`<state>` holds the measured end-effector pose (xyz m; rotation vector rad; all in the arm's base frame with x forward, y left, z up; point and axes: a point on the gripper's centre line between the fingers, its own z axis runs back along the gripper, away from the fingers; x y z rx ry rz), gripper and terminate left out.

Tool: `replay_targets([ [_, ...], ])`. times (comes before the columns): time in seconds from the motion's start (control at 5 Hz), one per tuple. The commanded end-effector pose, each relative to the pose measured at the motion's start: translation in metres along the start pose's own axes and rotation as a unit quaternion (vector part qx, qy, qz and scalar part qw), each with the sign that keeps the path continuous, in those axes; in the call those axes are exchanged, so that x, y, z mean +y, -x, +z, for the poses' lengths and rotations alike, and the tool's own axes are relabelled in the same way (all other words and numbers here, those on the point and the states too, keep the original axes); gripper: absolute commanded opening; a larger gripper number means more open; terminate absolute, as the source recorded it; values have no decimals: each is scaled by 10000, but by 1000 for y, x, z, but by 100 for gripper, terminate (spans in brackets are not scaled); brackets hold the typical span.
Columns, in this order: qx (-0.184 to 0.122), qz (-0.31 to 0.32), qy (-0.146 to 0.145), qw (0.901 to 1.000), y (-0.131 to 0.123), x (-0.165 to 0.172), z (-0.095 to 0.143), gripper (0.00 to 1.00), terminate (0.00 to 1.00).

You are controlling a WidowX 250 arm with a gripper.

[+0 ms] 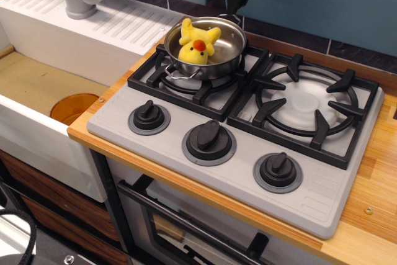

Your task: Put pan on stove and put stuffedduck in pan

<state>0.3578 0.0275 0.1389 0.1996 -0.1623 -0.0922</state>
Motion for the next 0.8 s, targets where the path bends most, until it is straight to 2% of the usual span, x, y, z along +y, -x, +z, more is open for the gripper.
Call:
replay_targets([
  [0.0,-274,74,-100,9995,-19,-10,11,100,0],
  [0.2,-256,100,32,9996,-22,-11,6,100,0],
  [0.4,-236,223,-1,9995,-23,-11,1,100,0],
  [0.6,-231,314,259,9989,-25,-10,-6,100,100],
])
